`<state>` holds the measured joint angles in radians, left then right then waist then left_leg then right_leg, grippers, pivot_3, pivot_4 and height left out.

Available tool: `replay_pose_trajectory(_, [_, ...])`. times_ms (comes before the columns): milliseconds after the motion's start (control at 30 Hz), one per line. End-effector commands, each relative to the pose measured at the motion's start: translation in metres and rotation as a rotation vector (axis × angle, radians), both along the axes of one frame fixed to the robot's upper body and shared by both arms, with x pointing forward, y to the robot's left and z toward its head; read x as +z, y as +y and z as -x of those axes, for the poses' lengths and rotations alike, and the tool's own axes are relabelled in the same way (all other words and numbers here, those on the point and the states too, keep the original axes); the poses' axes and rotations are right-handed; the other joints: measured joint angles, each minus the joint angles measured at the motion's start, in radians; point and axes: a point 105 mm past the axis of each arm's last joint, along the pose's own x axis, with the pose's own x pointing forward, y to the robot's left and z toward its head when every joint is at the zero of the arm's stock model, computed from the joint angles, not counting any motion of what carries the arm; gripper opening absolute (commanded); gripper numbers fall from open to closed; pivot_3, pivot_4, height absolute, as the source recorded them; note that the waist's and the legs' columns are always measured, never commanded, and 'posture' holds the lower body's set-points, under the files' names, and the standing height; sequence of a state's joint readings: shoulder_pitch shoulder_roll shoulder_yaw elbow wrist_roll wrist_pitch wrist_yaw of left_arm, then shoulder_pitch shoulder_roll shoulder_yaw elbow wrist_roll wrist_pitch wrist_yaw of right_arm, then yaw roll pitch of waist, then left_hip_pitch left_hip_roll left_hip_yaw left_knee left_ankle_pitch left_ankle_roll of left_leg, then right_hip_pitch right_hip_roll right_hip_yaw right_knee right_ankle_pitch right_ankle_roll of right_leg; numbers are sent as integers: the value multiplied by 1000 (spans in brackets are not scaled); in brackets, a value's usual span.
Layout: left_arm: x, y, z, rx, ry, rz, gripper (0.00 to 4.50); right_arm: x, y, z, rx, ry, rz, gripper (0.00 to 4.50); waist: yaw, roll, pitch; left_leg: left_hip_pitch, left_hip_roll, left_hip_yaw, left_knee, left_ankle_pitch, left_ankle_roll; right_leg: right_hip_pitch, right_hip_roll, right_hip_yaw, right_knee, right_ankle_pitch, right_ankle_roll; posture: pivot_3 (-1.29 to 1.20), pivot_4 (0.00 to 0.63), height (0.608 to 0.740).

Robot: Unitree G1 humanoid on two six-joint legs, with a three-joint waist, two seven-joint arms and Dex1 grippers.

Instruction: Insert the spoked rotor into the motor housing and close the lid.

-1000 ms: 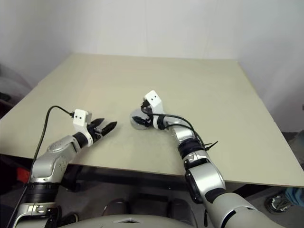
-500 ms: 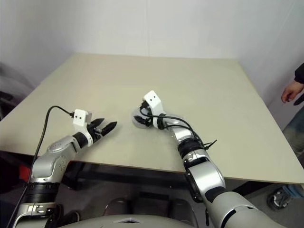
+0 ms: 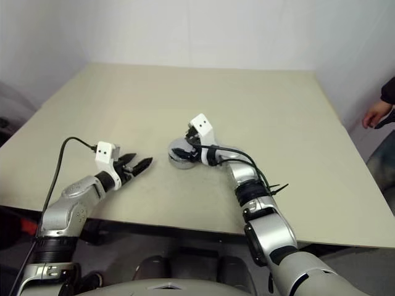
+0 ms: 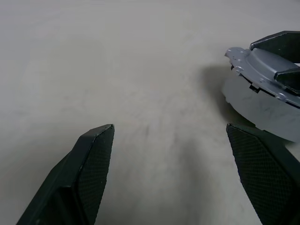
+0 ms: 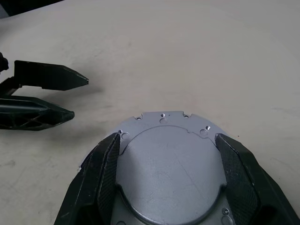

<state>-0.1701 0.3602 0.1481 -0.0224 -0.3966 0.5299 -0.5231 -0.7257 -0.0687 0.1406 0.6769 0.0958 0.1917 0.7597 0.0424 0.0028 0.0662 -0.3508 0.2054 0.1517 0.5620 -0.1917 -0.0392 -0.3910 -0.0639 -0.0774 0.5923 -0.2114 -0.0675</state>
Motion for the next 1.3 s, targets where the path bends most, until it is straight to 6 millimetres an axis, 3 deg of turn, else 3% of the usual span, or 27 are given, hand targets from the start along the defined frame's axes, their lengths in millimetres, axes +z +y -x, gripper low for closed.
replay_pose_trajectory(33, [14, 1, -2, -3, -54, -1, 4042, -10, -11, -3, -49, 22, 36, 3150, 2, 0, 0, 1, 0, 1, 0, -1, 1, 0, 0, 0, 0, 0, 0, 0, 0, 740])
replay_pose_trajectory(433, [13, 0, -3, -8, -52, 0, 4042, 7, -4, 16, 75, 78, -87, 3150, 7, 0, 0, 5, 0, 0, 2, 0, 1, 4, 0, 0, 0, 1, -2, 0, 0, 740])
replay_pose_trajectory(800, [13, 1, -3, -5, -53, -3, 4042, -20, -12, 9, 1, 3, 116, 3150, 8, 0, 0, 4, 0, 1, 3, 0, -1, 5, 0, 0, 0, 1, -2, 0, 0, 740])
replay_pose_trajectory(1300, [13, 1, -2, -8, -53, -3, 4042, -21, -9, 5, -18, 16, 102, 3150, 11, 0, 0, 12, 0, 0, 5, 0, 0, 16, 0, 0, 0, 1, -1, 0, 0, 740])
